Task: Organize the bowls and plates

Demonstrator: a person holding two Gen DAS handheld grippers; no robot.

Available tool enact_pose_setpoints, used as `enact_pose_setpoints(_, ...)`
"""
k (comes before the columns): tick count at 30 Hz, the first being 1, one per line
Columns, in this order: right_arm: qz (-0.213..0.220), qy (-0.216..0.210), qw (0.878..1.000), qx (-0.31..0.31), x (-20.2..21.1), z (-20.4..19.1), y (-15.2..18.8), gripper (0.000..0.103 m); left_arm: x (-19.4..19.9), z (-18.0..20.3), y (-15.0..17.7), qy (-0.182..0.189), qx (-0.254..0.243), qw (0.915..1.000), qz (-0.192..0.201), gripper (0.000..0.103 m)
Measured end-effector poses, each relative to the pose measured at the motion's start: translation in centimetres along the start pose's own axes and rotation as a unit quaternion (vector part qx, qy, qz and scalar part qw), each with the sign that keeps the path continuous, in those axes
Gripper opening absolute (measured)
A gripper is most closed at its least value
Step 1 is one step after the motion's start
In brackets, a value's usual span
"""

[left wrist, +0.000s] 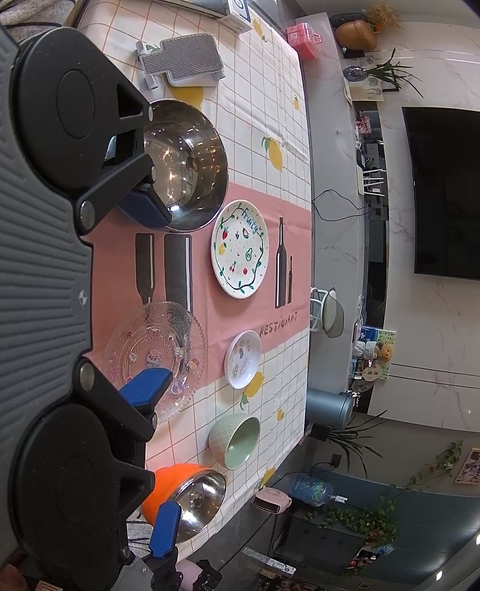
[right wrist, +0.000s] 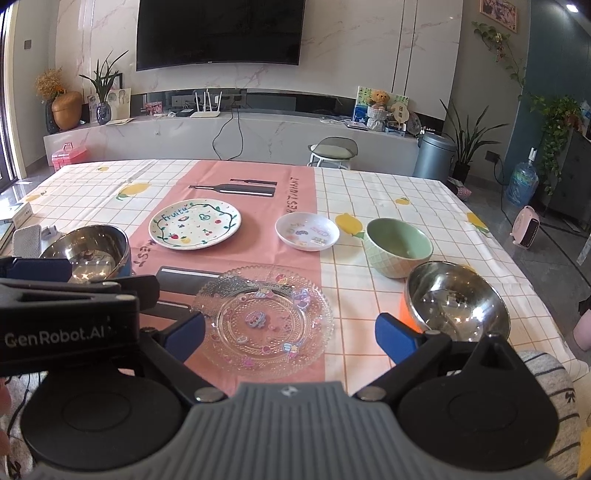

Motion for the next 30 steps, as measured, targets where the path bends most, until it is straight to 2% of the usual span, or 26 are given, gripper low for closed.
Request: enact_pose_setpoints(30, 0.002, 0.005, 1.000, 0.009, -0.06, -0.10, 0.03, 0.097, 0.09, 0.02, 0.03, 0.000, 0.003, 1.0000, -0.003, 0.101)
Point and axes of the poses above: each gripper's, at about its wrist camera, not at the fingertips, and x roughly against the way its jaws point, z to its right, y to its underside, the point moved 1 cm from there along -x, roughly the way its jaws point, and after that the axes turned 15 degrees about x, right-handed, at the moved point
